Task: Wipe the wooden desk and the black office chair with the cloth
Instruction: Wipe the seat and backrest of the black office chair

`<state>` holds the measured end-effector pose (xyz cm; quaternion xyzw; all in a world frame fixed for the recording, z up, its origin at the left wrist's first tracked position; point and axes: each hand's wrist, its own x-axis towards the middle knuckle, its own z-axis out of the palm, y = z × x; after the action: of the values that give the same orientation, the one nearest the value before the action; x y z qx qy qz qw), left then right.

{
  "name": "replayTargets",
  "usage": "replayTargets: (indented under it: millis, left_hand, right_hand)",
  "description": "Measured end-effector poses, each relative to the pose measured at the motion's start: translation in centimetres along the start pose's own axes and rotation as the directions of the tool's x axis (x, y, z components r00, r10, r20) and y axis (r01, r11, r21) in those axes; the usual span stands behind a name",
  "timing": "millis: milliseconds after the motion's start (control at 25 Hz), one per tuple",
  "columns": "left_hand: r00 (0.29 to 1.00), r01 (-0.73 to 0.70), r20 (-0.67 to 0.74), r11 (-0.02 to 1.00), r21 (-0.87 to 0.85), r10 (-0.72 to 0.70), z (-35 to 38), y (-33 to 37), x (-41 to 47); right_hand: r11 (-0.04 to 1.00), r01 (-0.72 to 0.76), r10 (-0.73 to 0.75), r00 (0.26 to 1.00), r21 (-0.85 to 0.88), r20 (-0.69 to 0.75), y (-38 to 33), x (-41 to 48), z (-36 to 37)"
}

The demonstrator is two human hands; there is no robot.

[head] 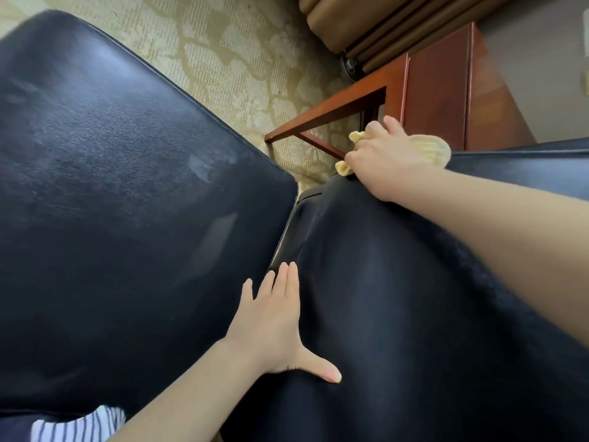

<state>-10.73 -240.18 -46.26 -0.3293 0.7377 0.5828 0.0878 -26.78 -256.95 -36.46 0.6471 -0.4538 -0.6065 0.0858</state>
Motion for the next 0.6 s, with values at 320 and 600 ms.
replayTargets:
  millis: [320,600]
  left_hand:
    - [1.000,-0.008,-0.009,1.000,0.011,0.008,-0.9,-0.2,-0.7]
    - [0.994,0.092,0.040,0.966,0.243,-0.105,-2.4,-3.4,-2.9]
  right_hand:
    - [0.990,0.099,-0.117,0.972,0.097,0.202,-9.0,3.8,0.1]
    - [0.925,0.307,-0.361,0.892,0.223,0.272,-17.3,-2.4,0.9]
